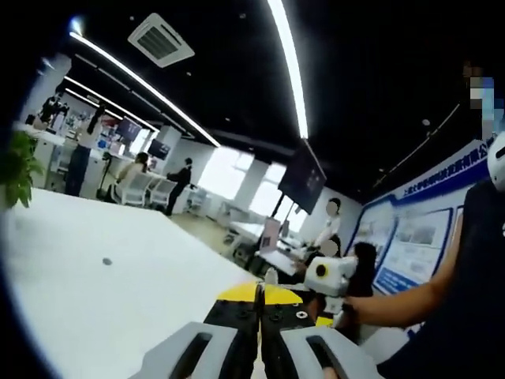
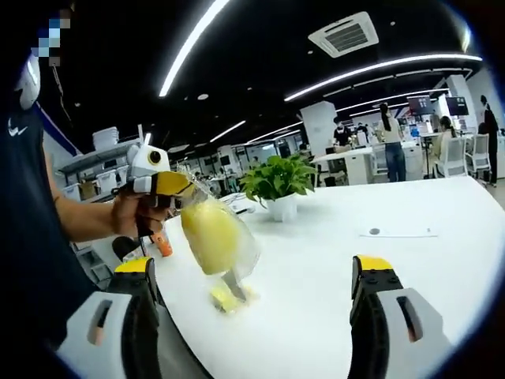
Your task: Compare the silicone blocks by pressing each to a similar depth, holding the contact briefly, and releasing to observe deformation and rebound differences across the visible hardness samples.
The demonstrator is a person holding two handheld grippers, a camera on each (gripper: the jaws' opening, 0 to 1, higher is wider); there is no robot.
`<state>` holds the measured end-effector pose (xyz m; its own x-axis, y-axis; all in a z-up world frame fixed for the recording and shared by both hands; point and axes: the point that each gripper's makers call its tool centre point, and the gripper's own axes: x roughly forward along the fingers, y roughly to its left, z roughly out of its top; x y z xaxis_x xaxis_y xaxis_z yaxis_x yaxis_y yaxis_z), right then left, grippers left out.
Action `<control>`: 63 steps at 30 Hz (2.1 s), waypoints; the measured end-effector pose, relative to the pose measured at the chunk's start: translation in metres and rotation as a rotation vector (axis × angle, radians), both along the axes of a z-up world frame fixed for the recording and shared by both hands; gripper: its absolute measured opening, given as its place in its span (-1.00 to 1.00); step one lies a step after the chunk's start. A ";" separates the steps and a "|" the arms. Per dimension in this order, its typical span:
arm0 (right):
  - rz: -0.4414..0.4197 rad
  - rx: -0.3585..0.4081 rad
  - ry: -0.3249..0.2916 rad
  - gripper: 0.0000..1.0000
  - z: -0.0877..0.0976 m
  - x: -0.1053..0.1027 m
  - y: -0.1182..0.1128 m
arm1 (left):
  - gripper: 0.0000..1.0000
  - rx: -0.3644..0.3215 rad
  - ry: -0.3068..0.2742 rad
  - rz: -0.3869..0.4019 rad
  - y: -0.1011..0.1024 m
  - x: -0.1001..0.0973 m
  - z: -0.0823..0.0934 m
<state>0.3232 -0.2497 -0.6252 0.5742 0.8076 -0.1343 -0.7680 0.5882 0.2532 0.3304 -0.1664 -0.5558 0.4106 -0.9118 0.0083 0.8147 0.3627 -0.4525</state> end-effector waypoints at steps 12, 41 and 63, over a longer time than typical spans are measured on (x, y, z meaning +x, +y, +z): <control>-0.127 -0.098 0.016 0.93 -0.051 -0.010 -0.039 | -1.00 0.009 0.112 0.046 0.000 0.013 -0.071; -0.155 -0.133 0.170 0.93 -0.100 -0.030 -0.045 | -1.00 -0.019 0.392 0.227 0.020 0.043 -0.185; -0.200 -0.126 0.199 0.93 -0.104 -0.025 -0.058 | -1.00 0.259 0.398 0.293 0.030 0.072 -0.261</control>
<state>0.2983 -0.3072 -0.7293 0.6724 0.6510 -0.3522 -0.5765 0.7591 0.3025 0.4026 -0.1361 -0.8167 0.5725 -0.7109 -0.4085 0.4477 0.6884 -0.5707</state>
